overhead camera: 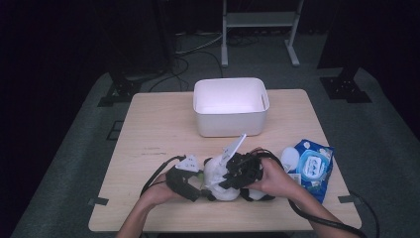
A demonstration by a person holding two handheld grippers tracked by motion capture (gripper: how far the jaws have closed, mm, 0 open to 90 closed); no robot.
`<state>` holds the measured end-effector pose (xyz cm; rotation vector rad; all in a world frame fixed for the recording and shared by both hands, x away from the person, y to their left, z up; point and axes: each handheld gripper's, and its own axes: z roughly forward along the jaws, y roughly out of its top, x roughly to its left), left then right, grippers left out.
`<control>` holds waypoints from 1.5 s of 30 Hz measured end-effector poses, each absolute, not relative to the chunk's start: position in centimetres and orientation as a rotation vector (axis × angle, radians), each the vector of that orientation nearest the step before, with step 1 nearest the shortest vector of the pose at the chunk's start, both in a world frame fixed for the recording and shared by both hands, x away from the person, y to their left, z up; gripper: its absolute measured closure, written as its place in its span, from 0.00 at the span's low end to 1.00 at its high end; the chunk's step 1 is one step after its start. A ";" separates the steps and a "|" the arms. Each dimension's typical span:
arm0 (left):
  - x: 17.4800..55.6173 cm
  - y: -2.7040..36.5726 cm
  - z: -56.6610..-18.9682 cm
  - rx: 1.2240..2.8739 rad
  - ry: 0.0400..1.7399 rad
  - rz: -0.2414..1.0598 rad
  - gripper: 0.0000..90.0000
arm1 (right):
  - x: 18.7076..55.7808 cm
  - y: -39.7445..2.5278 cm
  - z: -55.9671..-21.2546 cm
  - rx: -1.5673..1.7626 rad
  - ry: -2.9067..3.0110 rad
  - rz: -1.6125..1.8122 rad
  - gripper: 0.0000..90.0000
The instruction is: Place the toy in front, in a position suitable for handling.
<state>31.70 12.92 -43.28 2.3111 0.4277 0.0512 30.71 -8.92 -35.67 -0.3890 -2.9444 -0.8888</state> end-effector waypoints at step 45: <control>31.8 13.4 -43.1 2.291 0.433 0.053 0.25 | 36.4 -6.7 -34.7 -0.531 -2.972 -0.861 0.85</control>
